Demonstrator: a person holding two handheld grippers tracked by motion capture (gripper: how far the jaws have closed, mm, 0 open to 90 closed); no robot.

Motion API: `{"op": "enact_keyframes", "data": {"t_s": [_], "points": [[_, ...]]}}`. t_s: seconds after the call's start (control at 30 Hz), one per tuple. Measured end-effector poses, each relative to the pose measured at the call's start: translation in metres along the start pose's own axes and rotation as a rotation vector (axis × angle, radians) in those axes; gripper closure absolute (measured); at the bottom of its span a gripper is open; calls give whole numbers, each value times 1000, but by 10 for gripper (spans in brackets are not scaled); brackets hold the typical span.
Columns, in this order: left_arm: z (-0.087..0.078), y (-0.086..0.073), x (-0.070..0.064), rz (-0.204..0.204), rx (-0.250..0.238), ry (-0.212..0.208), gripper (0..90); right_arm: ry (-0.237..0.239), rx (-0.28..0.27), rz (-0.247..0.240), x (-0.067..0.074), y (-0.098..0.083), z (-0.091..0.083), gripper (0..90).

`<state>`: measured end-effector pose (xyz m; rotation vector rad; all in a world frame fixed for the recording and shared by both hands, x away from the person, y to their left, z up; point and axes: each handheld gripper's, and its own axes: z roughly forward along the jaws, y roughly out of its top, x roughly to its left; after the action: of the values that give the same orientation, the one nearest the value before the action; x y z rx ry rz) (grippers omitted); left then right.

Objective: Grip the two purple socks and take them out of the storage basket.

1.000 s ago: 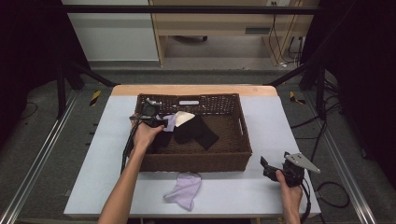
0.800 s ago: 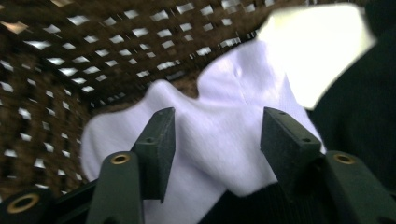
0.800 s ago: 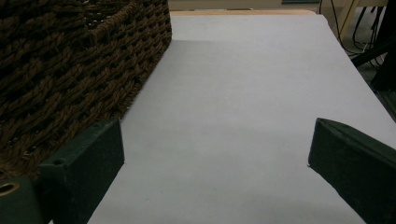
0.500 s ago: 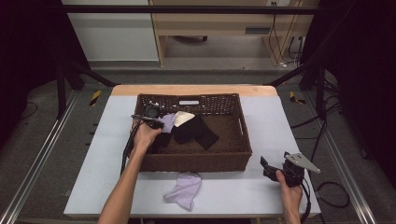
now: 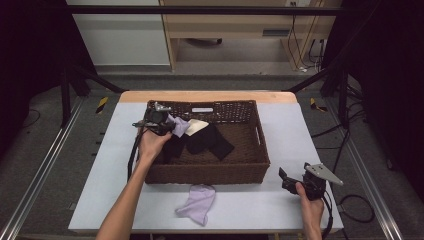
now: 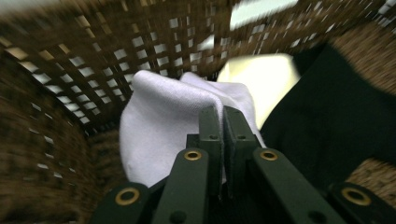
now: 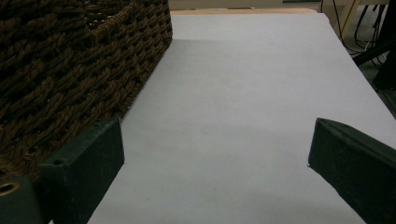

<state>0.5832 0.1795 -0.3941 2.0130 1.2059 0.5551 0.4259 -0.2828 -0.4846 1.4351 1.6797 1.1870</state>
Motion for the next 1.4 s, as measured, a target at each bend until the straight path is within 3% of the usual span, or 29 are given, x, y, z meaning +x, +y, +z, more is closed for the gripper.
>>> {"op": "enact_keyframes", "data": {"t_s": [0.17, 0.4, 0.67, 1.0, 1.4], "points": [[-35, 5, -2, -1, -158, -47, 870, 0, 2, -1, 0, 0, 0, 39], [-75, 9, -17, 46, -281, -121, 870, -3, 2, 1, 0, 0, 0, 40], [-120, 3, -34, 95, -383, -182, 870, -5, 3, 7, 0, 0, 0, 42], [-173, -5, -53, 168, -474, -243, 870, -8, 2, 8, 0, 0, 1, 44], [-201, -38, -75, 233, -499, -309, 870, -12, 3, 5, 0, 0, 0, 45]]}}
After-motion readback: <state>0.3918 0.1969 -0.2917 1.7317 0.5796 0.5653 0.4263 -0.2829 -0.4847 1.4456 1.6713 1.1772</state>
